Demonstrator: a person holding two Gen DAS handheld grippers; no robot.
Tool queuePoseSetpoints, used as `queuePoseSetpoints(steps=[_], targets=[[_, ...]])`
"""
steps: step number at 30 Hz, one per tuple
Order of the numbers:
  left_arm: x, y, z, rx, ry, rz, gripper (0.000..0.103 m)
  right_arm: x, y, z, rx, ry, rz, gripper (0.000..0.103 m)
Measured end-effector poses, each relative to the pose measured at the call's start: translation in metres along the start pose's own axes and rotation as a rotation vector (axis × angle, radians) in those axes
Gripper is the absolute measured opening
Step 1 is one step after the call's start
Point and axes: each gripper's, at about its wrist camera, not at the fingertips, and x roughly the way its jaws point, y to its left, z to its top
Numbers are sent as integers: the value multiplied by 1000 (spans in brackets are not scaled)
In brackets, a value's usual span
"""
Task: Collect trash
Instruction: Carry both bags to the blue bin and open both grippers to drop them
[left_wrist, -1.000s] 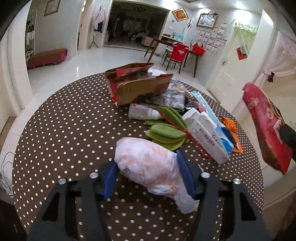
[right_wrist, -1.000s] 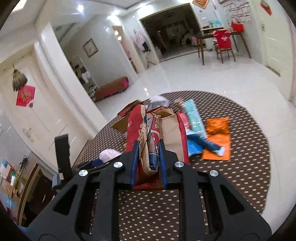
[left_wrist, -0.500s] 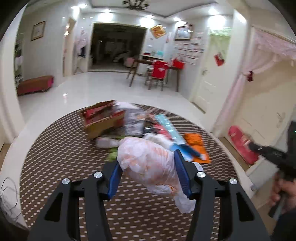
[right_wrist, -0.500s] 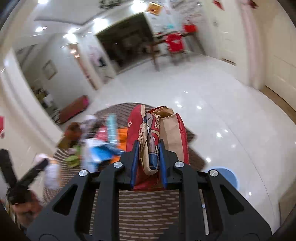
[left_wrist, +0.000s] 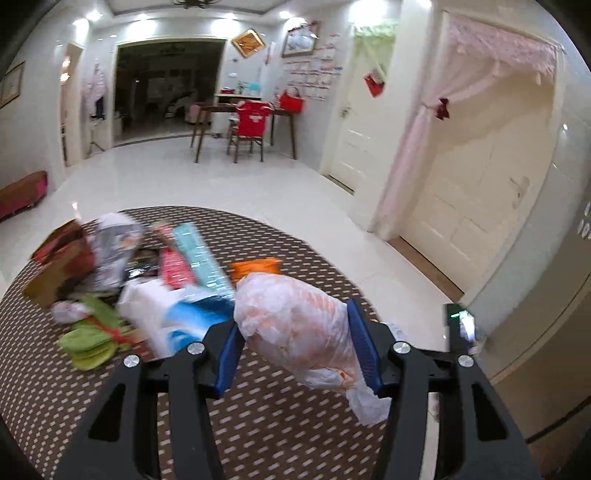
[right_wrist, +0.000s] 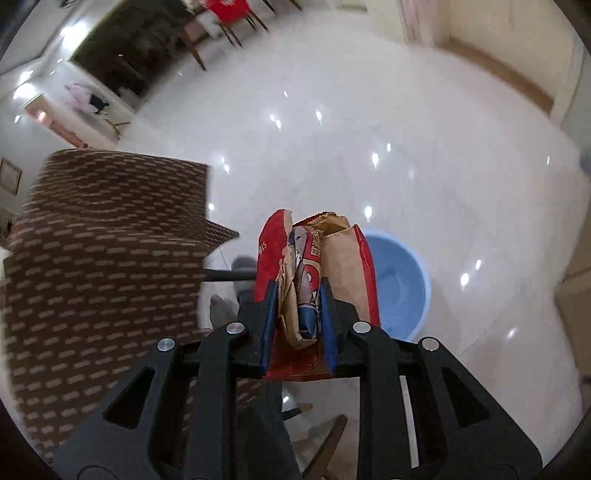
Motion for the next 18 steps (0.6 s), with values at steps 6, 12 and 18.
queuePoseSetpoints(steps=[6, 12, 18], targets=[[45, -50, 11, 94, 71, -48, 53, 12, -36, 6, 98, 16, 36, 65], [101, -109, 18, 189, 160, -118, 53, -53, -62, 19, 153, -117, 62, 74], [154, -156, 15, 267, 256, -177, 57, -124, -58, 29, 138, -272, 91, 85]])
